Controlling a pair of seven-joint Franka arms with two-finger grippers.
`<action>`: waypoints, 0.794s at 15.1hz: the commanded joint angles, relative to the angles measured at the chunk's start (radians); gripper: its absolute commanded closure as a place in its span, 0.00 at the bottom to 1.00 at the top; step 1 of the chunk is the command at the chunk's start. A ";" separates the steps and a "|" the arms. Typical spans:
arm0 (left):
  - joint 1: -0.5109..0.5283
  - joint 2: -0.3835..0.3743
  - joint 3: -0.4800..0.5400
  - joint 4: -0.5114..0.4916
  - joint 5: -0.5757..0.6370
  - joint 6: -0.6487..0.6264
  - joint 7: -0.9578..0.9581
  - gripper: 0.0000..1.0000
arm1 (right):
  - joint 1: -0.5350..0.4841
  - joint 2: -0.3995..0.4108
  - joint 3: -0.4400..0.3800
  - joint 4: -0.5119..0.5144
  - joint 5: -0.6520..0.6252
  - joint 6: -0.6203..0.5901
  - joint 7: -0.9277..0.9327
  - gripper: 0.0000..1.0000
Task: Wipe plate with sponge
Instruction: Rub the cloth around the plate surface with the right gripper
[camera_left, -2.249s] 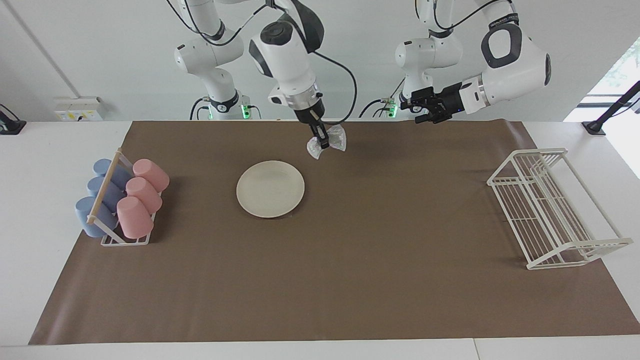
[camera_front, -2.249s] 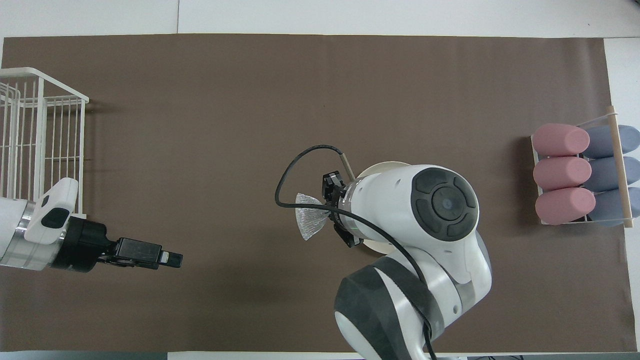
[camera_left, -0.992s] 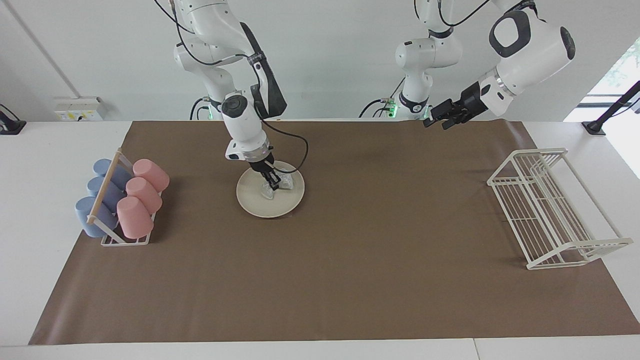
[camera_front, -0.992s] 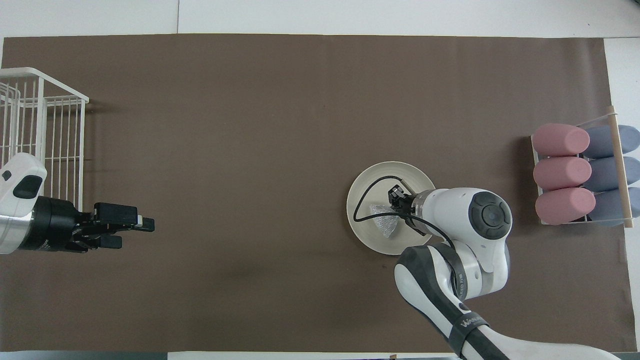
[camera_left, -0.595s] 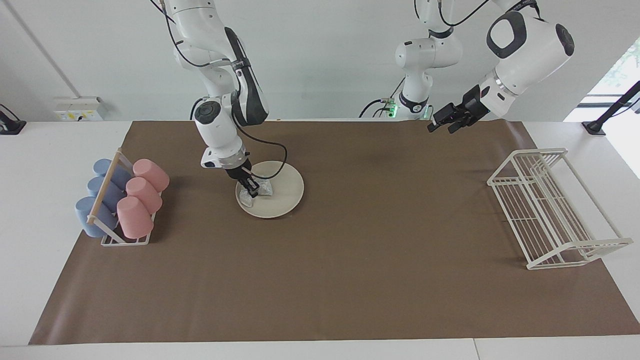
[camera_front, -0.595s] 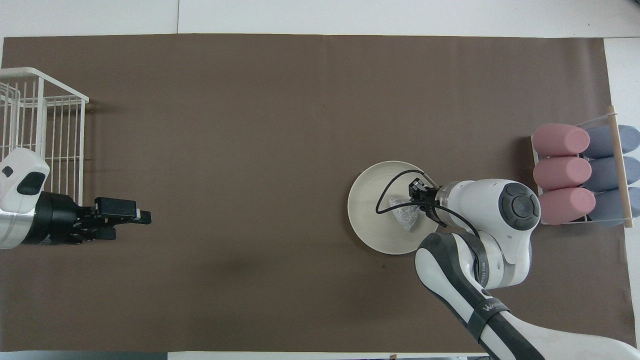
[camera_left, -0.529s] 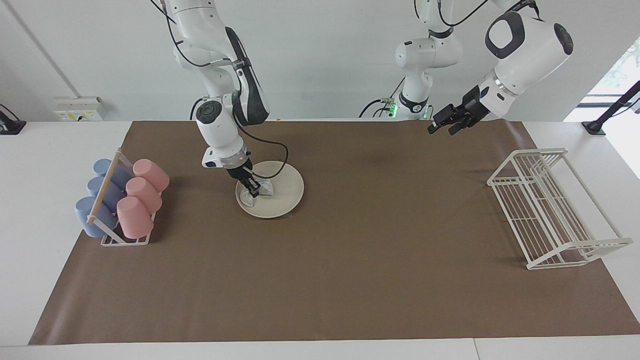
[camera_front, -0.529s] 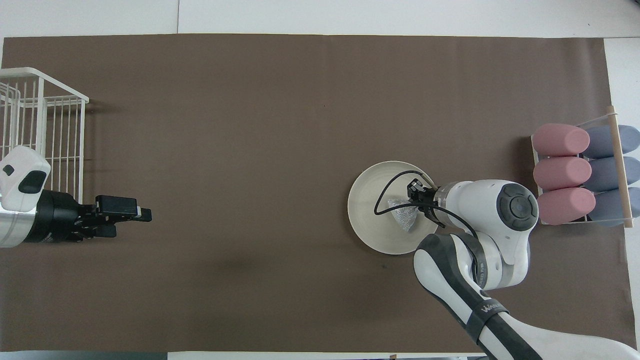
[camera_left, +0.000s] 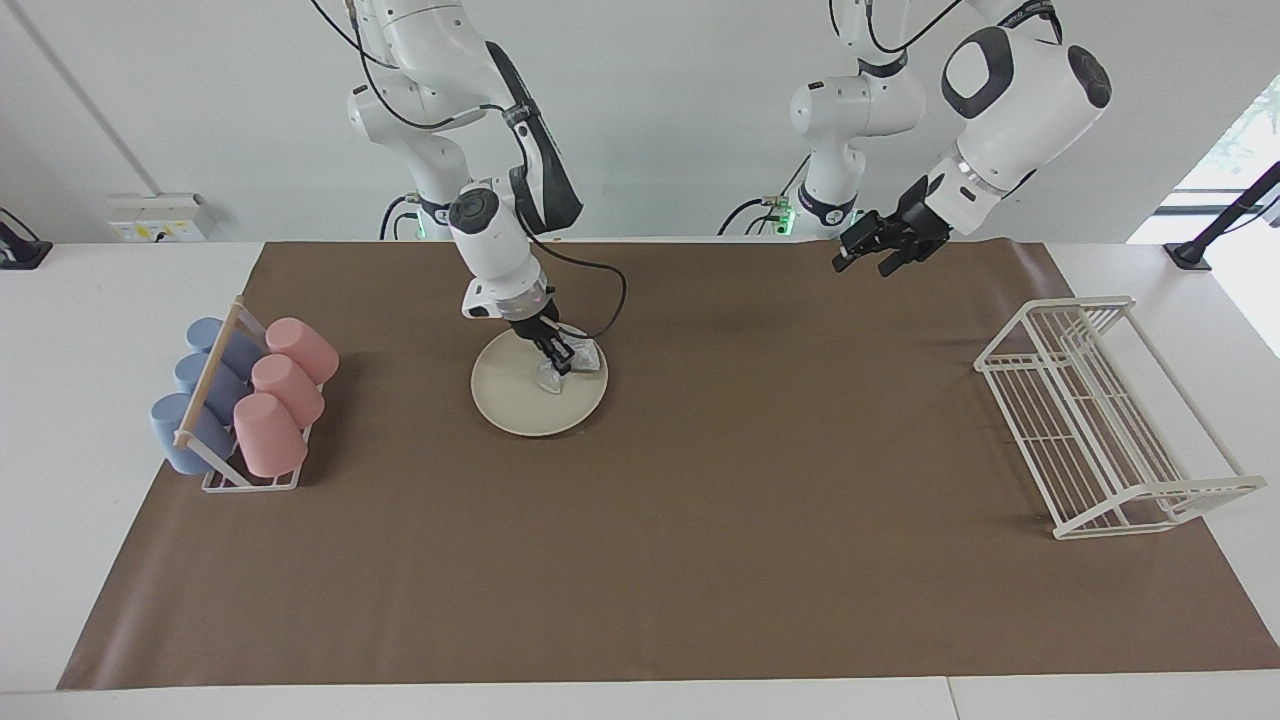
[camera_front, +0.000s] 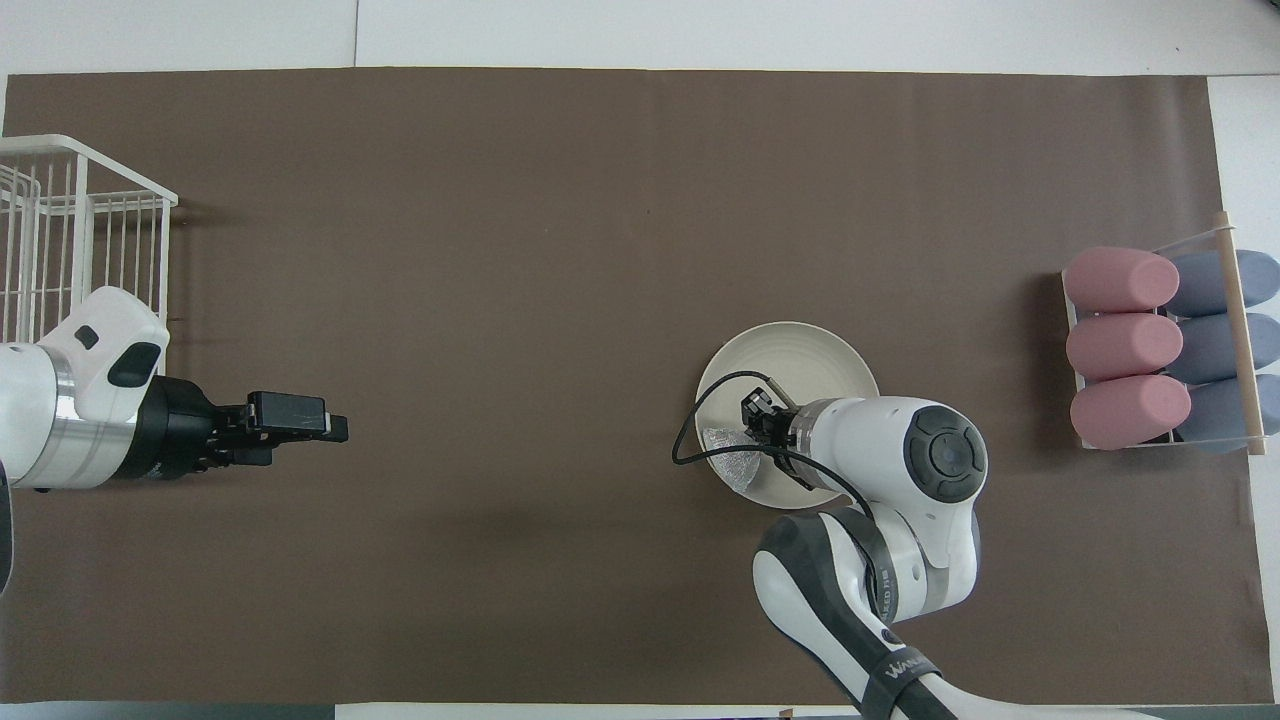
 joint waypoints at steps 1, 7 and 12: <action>-0.015 0.005 0.008 0.055 0.024 -0.047 -0.017 0.00 | -0.031 0.001 0.002 -0.019 0.025 0.021 -0.035 1.00; 0.052 0.016 0.011 0.085 0.027 -0.036 -0.016 0.00 | -0.161 0.005 0.000 -0.022 0.025 0.019 -0.258 1.00; 0.083 0.030 0.012 0.093 0.033 0.047 -0.016 0.00 | -0.144 0.004 0.002 -0.022 0.025 0.018 -0.241 1.00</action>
